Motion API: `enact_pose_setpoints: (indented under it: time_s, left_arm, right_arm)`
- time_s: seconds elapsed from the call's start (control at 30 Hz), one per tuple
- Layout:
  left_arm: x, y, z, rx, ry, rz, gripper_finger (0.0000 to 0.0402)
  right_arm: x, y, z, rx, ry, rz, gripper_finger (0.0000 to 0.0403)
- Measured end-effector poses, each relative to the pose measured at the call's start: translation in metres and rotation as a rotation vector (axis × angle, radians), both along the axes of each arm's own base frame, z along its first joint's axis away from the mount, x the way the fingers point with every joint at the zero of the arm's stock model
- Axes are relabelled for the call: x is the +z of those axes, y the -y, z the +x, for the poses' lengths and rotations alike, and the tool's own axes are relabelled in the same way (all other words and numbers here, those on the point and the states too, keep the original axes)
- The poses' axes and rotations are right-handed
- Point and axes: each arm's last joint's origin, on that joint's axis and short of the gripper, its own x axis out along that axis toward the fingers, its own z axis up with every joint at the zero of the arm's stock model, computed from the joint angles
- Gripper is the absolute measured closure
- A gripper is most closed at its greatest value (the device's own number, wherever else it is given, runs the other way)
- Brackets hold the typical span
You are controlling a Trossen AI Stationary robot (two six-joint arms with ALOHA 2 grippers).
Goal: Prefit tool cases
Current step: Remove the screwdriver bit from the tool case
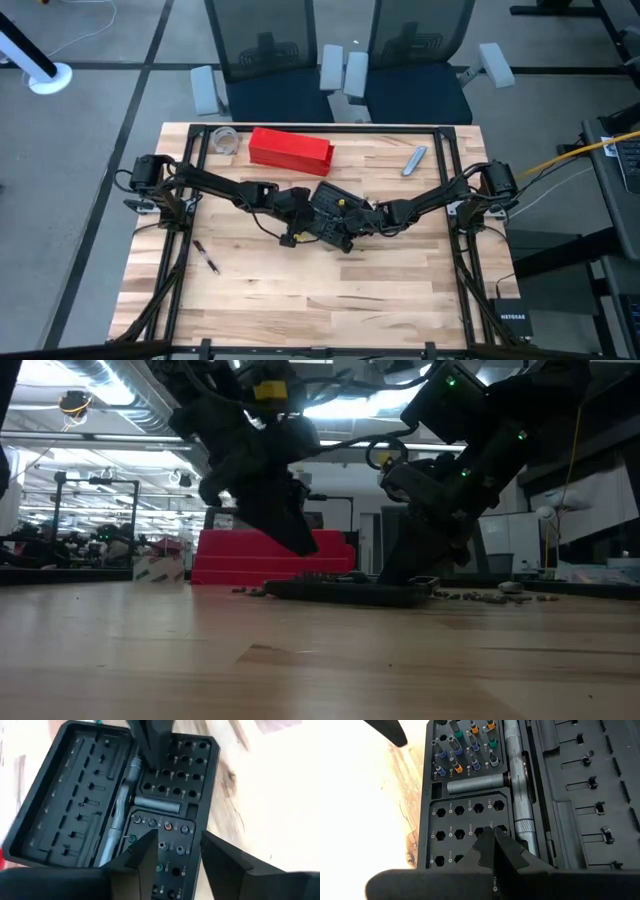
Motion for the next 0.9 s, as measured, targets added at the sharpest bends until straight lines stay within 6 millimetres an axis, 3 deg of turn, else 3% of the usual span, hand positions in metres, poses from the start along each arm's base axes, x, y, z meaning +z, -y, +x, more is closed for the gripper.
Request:
enact_pose_setpoints:
  time_s: [0.53,0.9]
  left_arm:
    - [-0.007,-0.025,-0.007,-0.096,-0.088,0.123,0.0263]
    - [-0.010,-0.022,-0.007,-0.208,-0.089,0.130,0.0263]
  right_arm:
    - [0.000,0.000,0.000,0.000,0.000,0.000,0.0403]
    - [0.000,0.000,0.000,0.000,0.000,0.001,0.0403]
